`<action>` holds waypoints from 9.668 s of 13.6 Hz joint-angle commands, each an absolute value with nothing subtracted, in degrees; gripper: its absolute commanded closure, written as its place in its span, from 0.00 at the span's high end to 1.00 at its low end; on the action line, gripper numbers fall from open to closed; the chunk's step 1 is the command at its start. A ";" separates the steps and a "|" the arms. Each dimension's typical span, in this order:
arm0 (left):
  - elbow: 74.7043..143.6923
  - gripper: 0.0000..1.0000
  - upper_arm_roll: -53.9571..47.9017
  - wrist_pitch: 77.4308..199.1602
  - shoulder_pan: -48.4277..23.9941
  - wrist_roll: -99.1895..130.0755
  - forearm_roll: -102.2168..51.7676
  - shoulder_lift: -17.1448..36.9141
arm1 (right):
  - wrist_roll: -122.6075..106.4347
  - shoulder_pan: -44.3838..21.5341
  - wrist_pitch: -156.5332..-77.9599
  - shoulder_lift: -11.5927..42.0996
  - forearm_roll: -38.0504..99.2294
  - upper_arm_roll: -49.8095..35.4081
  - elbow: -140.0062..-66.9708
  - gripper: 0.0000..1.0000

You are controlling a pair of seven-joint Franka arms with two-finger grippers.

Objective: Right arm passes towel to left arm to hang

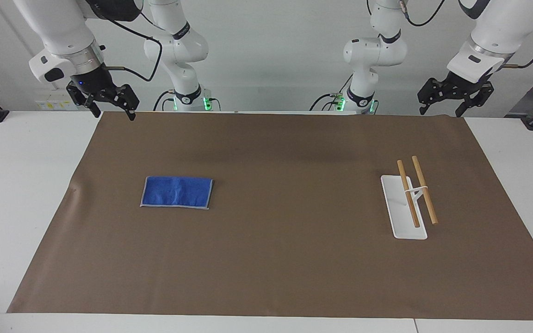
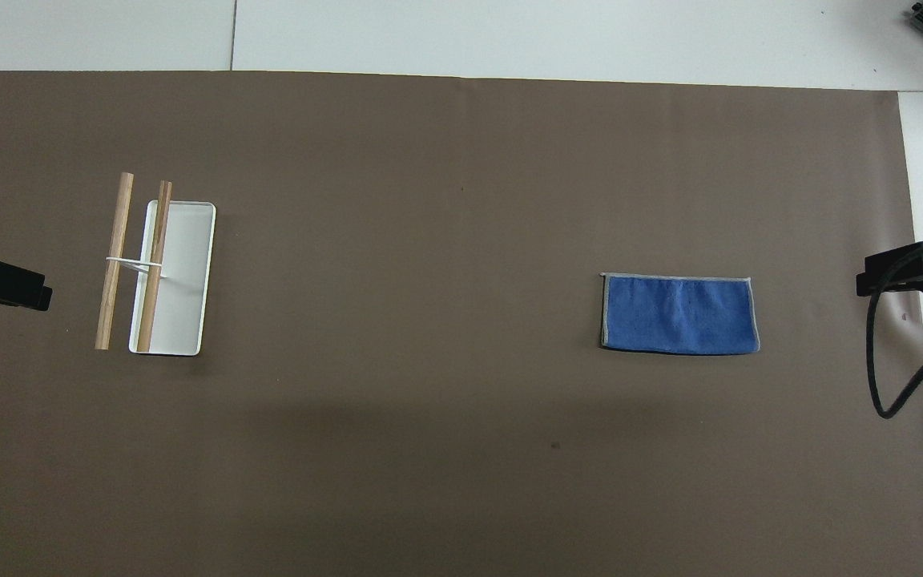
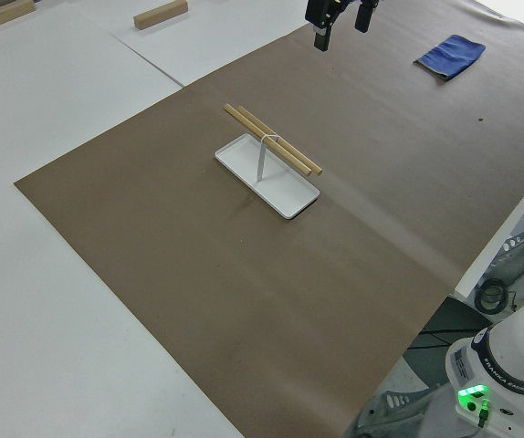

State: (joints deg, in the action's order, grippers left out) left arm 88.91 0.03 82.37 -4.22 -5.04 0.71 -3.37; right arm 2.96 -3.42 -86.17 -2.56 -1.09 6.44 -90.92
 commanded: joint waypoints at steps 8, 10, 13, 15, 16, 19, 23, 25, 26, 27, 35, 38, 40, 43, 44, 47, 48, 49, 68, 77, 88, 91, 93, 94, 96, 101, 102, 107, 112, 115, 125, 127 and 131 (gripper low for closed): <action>90.35 1.00 -0.09 82.27 -4.04 -5.27 1.32 -4.57 | 3.25 -2.90 -87.36 -5.00 -0.97 6.24 -92.37 1.00; 90.35 1.00 -0.09 82.27 -4.04 -5.27 1.23 -4.57 | 1.85 -3.25 -87.54 -5.10 -1.05 6.15 -92.64 1.00; 90.35 1.00 -0.09 82.27 -4.04 -5.27 1.23 -4.57 | 1.58 -3.25 -86.31 -5.27 -0.79 6.15 -92.64 1.00; 90.35 1.00 -0.09 82.27 -4.04 -5.27 1.23 -4.57 | 1.93 -3.34 -87.01 -5.27 -0.97 5.63 -92.64 1.00; 90.35 1.00 -0.09 82.27 -4.04 -5.27 1.23 -4.57 | 1.50 -3.25 -87.71 -5.27 -0.88 5.63 -93.16 1.00; 90.35 1.00 -0.09 82.27 -4.04 -5.27 1.23 -4.57 | 2.37 -4.82 -92.79 -4.75 -0.79 5.10 -97.98 1.00; 90.35 1.00 -0.09 82.27 -4.04 -5.27 1.23 -4.57 | 3.96 -6.06 -110.61 -3.00 0.87 5.01 -110.63 1.00; 90.35 1.00 -0.09 82.35 -4.04 -5.27 1.32 -4.57 | 4.22 -7.90 -118.26 -1.15 1.32 5.01 -115.11 1.00; 90.35 1.00 -0.09 82.27 -4.04 -5.27 1.23 -4.57 | 4.39 -8.26 -121.52 0.16 1.32 5.01 -116.96 1.00; 90.35 1.00 -0.09 82.27 -4.04 -5.27 1.23 -4.57 | 4.48 -8.26 -124.68 1.65 1.32 5.01 -118.64 1.00; 90.35 1.00 -0.09 82.27 -4.04 -5.27 1.23 -4.57 | 5.71 -9.40 -140.36 9.66 1.76 5.01 -125.77 1.00; 90.35 1.00 -0.09 82.27 -4.04 -5.27 1.32 -4.57 | 5.71 -9.49 -142.56 10.54 2.02 5.01 -127.26 1.00; 90.35 1.00 -0.09 82.27 -4.04 -5.27 1.23 -4.57 | 5.71 -9.49 -142.73 10.81 2.02 5.01 -127.35 1.00; 90.35 1.00 -0.09 82.27 -4.04 -5.27 1.23 -4.57 | 5.89 -9.49 -142.82 11.25 2.02 5.01 -127.35 1.00; 90.35 1.00 -0.09 82.27 -4.04 -5.27 1.32 -4.57 | 5.89 -9.49 -143.43 11.42 2.02 5.01 -127.70 1.00; 90.35 1.00 -0.09 82.27 -4.04 -5.27 1.23 -4.57 | 6.15 -9.58 -145.90 11.34 2.02 5.01 -129.02 1.00; 90.35 1.00 -0.09 82.27 -4.04 -5.27 1.23 -4.57 | 6.15 -9.58 -145.99 11.42 2.02 5.01 -129.11 1.00; 90.35 1.00 -0.09 82.27 -4.04 -5.27 1.23 -4.57 | 6.15 -9.58 -146.16 11.43 2.02 5.01 -129.29 1.00; 90.35 1.00 -0.09 82.35 -4.04 -5.27 1.32 -4.57 | 9.84 -12.13 -130.43 6.16 4.57 2.12 -117.35 0.00; 90.35 1.00 -0.09 82.27 -4.04 -5.27 1.23 -4.57 | -1.84 -12.13 -129.37 2.46 35.89 -0.44 -109.16 0.00; 101.06 1.00 -1.14 94.54 -7.73 10.06 -3.39 -8.96 | -10.10 -13.80 -129.37 0.36 80.02 -5.45 -111.79 0.00; 101.95 1.00 -1.14 100.35 -8.78 22.55 -12.02 -8.97 | -15.46 -14.76 -130.34 -0.35 90.07 -5.54 -114.16 0.00; 102.91 1.00 -1.14 104.74 -9.58 28.53 -17.20 -8.96 | -15.64 -15.46 -131.92 -0.44 90.35 -5.54 -114.35 0.00; 103.27 1.00 -1.14 107.03 -10.80 31.70 -18.62 -8.96 | -15.56 -15.82 -132.88 -0.44 90.35 -5.54 -114.43 0.00; 104.49 1.00 -1.14 110.98 -13.78 39.68 -20.64 -9.14 | -15.82 -15.91 -133.24 -0.26 90.35 -5.54 -115.57 0.00; 112.39 1.00 -1.23 122.50 -19.24 49.20 -31.28 -12.56 | -15.56 -19.68 -137.10 0.35 90.70 -6.06 -115.40 0.00; 114.07 1.00 -1.23 124.26 -20.64 51.74 -31.38 -13.26 | -15.56 -19.95 -137.89 0.35 91.23 -6.15 -115.40 0.00; 121.98 1.00 -1.32 132.61 -23.37 55.36 -38.66 -15.82 | -15.73 -22.59 -139.92 0.44 91.49 -6.15 -115.40 0.00; 126.13 1.00 -1.32 143.61 -26.28 56.34 -43.40 -14.06 | -15.73 -22.59 -140.01 0.35 93.60 -6.15 -114.61 0.00; 125.16 0.84 -1.41 148.18 -26.72 56.69 -44.56 -12.75 | -15.64 -22.67 -141.06 0.35 93.69 -6.15 -114.61 0.00; 125.77 0.43 -1.32 152.67 -29.71 57.48 -46.05 -12.74 | -15.56 -23.03 -141.59 0.35 93.69 -6.15 -114.70 0.00; 125.77 0.07 -1.32 152.58 -29.45 57.13 -46.05 -12.74 | -15.56 -23.12 -141.59 0.35 93.69 -6.15 -114.70 0.00; 125.77 0.00 -1.14 152.58 -28.74 55.29 -45.88 -12.66 | -15.03 -23.12 -142.12 0.35 93.69 -6.15 -114.70 0.00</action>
State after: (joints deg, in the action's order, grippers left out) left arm 125.20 -1.23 151.67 -28.84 57.15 -44.79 -12.69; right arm -14.08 -22.91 -140.46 1.21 91.47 -5.80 -114.12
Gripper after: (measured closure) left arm 0.978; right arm 0.960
